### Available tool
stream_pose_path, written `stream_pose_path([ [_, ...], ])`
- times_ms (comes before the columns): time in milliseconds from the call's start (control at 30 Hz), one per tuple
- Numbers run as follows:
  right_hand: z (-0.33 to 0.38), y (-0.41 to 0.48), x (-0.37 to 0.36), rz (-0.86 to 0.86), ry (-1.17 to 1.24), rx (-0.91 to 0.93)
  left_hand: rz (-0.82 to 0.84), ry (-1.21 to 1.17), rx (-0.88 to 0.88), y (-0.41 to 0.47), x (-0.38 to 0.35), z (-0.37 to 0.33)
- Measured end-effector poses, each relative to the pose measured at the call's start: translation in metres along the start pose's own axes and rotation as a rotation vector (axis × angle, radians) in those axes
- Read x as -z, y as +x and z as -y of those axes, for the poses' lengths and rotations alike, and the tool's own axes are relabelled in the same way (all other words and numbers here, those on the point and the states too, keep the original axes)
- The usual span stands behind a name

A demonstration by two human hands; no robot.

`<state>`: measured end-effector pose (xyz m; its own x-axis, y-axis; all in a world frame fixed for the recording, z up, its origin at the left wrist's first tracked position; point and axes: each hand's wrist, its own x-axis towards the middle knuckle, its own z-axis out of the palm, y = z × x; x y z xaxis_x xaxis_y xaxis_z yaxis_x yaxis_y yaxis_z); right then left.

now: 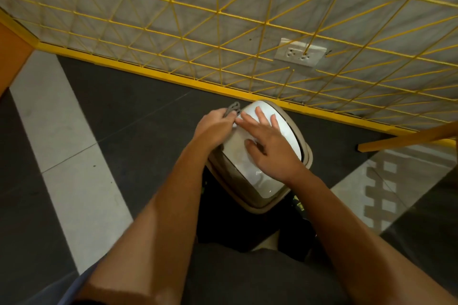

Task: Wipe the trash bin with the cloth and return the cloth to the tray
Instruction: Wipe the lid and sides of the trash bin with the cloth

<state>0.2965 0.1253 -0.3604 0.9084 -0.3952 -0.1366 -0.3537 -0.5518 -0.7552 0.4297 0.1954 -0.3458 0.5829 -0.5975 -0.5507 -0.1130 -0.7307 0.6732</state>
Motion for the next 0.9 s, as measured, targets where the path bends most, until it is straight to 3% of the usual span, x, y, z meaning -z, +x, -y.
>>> stream_pose_path([
  [133,-0.001,-0.003,-0.004,-0.046,0.148,-0.050,0.076,-0.027,-0.080,0.010,0.001,0.001],
  [367,-0.001,-0.001,-0.009,-0.044,0.097,-0.015,0.010,0.019,-0.077,-0.023,0.009,0.029],
  [633,0.001,-0.002,-0.006,-0.053,0.108,-0.027,0.048,0.044,-0.235,0.004,-0.001,-0.016],
  [900,0.000,0.000,-0.007,-0.021,0.107,-0.062,-0.003,0.110,-0.211,-0.014,0.009,0.011],
])
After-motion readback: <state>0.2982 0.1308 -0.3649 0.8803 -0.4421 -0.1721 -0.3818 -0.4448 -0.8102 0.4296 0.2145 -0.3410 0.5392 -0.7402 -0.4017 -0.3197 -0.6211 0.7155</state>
